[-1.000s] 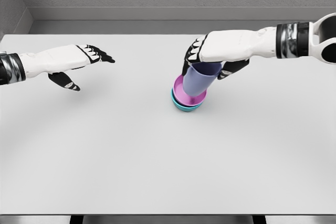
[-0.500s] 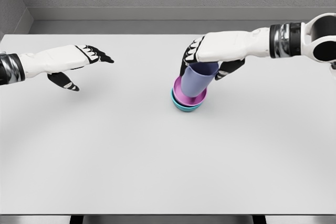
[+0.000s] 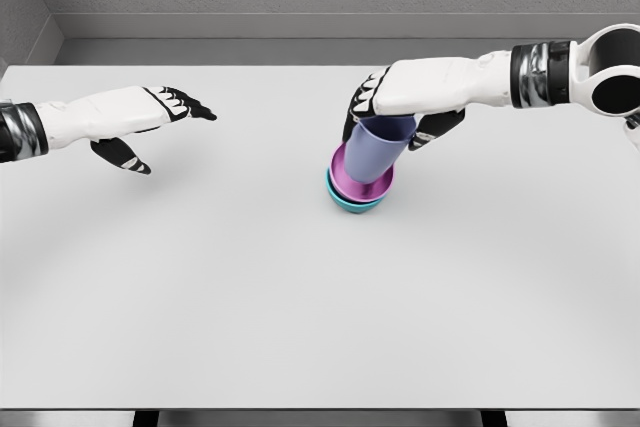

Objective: Stacking bowl and cup with both arms

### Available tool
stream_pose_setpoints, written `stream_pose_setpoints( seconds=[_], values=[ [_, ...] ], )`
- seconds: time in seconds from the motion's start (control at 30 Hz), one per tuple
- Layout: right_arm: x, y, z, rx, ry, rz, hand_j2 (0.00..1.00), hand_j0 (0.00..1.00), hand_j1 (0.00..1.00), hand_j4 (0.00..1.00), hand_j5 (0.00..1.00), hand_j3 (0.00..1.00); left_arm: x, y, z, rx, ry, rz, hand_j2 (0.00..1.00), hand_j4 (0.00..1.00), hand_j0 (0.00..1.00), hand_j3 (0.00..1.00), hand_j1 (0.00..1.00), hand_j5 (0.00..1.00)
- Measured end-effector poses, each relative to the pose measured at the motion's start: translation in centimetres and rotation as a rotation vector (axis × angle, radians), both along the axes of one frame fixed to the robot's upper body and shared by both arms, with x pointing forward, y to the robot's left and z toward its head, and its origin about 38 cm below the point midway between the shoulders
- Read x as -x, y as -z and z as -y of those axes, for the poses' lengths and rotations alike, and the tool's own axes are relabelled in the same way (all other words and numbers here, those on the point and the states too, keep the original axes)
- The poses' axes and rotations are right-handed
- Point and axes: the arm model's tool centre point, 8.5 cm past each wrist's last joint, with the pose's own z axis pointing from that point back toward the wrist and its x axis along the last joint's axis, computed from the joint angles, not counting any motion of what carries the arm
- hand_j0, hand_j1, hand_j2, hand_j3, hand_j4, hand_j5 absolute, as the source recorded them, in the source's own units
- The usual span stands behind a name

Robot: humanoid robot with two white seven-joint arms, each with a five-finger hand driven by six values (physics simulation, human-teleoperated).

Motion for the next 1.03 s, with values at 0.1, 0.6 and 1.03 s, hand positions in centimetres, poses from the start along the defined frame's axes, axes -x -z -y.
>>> stream_pose_setpoints(
  seconds=[0.1,0.6,1.03],
  values=[
    [-0.1,0.0,0.0,0.000,0.004,-0.001,0.95,0.95,0.95,0.95,0.95,0.95,0.0,0.0,0.0,0.001,0.000,0.000,1.00,1.00,1.00,1.00,1.00,1.00],
    [-0.4,-1.2,0.5,-0.022,0.027,0.017,1.00,1.00,1.00,1.00,1.00,1.00,-0.1,0.2,-0.1,0.001,-0.005,-0.004,1.00,1.00,1.00,1.00,1.00,1.00],
    [0.5,1.0,14.4,-0.209,0.331,-0.166,1.00,1.00,1.00,1.00,1.00,1.00,0.0,0.4,0.1,-0.004,0.000,-0.009,1.00,1.00,1.00,1.00,1.00,1.00]
  ],
)
